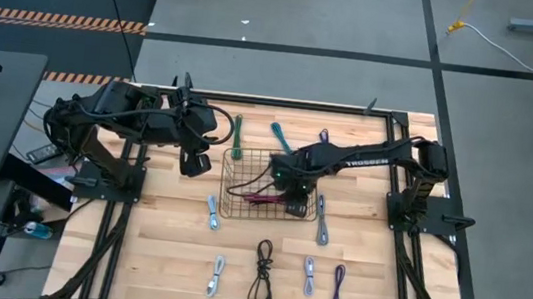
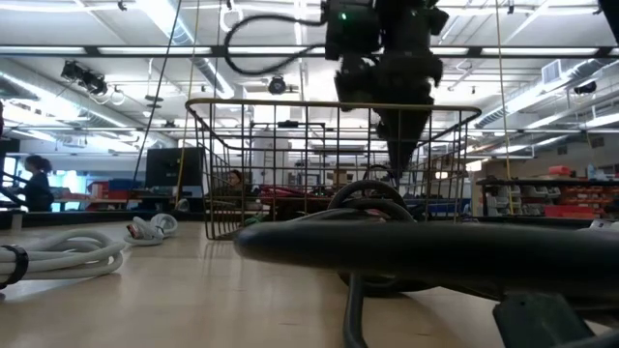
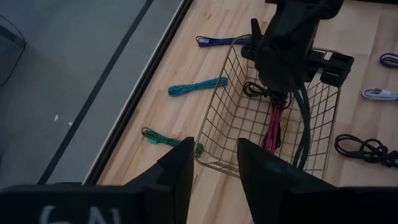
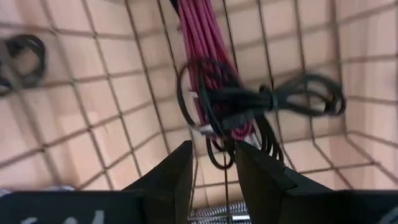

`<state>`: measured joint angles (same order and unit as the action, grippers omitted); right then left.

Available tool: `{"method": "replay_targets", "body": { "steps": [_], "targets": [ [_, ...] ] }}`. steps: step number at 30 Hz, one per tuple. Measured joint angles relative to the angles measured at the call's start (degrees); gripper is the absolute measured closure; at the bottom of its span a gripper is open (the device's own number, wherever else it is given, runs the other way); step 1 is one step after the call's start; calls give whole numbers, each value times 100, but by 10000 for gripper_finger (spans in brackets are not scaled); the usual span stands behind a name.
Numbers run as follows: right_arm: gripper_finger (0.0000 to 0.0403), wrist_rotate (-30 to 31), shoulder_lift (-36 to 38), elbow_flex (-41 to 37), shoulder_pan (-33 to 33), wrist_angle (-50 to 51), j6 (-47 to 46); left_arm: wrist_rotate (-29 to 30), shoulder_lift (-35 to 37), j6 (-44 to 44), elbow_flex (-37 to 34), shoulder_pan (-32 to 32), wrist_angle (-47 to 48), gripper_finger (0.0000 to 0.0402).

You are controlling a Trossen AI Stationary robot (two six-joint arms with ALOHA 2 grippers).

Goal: Pick and place USB-C Cables
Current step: Put the top black USB cable into the gold wire basket

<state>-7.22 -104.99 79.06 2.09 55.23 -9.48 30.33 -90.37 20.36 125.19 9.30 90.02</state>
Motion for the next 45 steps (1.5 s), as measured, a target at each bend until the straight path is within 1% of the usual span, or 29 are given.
{"method": "replay_targets", "body": {
  "steps": [6, 12, 19, 21, 23, 25, 26, 31, 35, 39, 42, 45],
  "targets": [
    [275, 4, 0, -225, 0, -361, -85, 2, 0, 0, 0, 0, 0, 271],
    [275, 4, 0, -228, 6, -773, -87, 0, 0, 2, 0, 0, 0, 271],
    [280, 9, 0, -228, 58, -808, -112, 0, 0, 2, 0, 0, 0, 271],
    [296, 1, 0, -228, 76, -806, -146, 1, 0, 2, 0, 0, 0, 271],
    [331, -15, 0, -228, 79, -806, -139, 2, 0, 2, 0, 0, 0, 271],
    [378, -23, 0, -228, 79, -806, -104, 0, 0, 2, 0, 0, 0, 271],
    [388, -28, 0, -228, 79, -806, -84, 2, 0, 0, 0, 0, -2, 271],
    [395, -36, 0, -113, 62, -763, -106, 2, 0, 0, 0, 0, 0, 271],
    [395, 31, 0, 363, 13, -751, -156, 2, 0, 0, 0, 0, -1, 271],
    [395, 541, 4, 913, 13, -766, -695, 1, 0, 0, 0, 0, 0, 271],
    [395, 987, 7, 1174, 20, -756, -1415, 0, 0, 0, 0, 0, 0, 271],
    [395, 1316, 7, 1265, -15, -762, -2258, 2, 0, 0, 0, 0, 0, 271]
  ]
}}
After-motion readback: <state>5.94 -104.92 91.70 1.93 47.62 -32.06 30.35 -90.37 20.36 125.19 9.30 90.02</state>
